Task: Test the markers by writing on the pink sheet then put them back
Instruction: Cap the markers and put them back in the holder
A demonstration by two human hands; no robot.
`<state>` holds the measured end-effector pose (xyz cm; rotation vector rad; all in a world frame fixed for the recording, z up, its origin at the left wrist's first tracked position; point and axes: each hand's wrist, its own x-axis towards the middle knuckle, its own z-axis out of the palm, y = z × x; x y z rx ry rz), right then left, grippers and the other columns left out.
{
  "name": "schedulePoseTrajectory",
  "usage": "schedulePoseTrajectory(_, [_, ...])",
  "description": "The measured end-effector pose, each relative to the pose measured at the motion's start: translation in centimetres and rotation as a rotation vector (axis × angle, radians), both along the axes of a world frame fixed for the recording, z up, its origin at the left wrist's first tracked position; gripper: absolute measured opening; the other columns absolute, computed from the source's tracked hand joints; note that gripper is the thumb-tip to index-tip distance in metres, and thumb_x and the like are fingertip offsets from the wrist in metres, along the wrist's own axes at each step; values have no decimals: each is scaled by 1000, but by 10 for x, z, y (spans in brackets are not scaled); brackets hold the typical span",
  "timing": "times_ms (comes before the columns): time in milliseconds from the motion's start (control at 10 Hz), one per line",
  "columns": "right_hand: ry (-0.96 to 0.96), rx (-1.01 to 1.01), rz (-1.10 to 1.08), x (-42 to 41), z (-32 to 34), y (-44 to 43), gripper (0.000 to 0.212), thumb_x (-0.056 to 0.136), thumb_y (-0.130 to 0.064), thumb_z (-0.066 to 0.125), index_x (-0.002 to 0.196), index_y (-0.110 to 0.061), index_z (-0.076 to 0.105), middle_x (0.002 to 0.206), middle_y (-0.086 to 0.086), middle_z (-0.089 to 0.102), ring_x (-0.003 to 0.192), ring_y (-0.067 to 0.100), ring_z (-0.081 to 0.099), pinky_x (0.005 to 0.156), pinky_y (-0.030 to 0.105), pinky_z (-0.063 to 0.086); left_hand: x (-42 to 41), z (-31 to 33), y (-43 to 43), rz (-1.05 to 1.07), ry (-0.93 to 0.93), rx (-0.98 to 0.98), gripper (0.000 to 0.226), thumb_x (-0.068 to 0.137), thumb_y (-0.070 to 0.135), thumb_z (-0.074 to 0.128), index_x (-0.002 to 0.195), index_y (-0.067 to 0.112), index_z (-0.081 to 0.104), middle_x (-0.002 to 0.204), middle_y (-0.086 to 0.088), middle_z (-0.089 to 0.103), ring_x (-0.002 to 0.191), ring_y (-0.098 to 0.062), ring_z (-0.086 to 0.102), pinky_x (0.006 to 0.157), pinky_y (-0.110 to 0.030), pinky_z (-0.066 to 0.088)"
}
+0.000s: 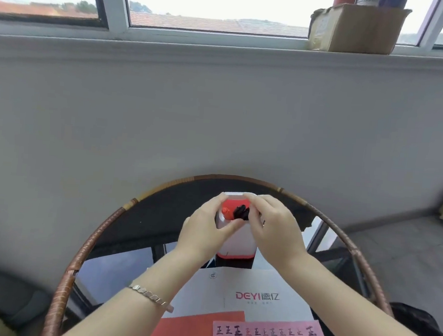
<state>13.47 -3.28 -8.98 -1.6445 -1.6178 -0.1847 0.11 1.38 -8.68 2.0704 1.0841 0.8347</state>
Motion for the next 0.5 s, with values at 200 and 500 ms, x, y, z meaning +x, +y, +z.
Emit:
schedulePoseTrajectory(200, [-9, -220, -27, -10, 12, 1, 36, 94, -19, 40, 126, -24, 54, 122, -1, 61, 104, 20, 60, 84, 36, 50, 1, -2, 0, -9, 19, 10, 39, 86, 43, 58, 124, 41, 49, 84, 40, 44, 85, 6, 46, 95, -31, 42])
schedulePoseTrajectory(500, [50, -385, 1, -5, 27, -43, 41, 91, -13, 43, 129, -27, 50, 113, 8, 63, 71, 12, 52, 71, 31, 49, -10, 11, -3, -31, 300, -231, 77, 95, 42, 41, 146, 27, -15, 156, 2, -15, 143, -18, -6, 116, -47, 7])
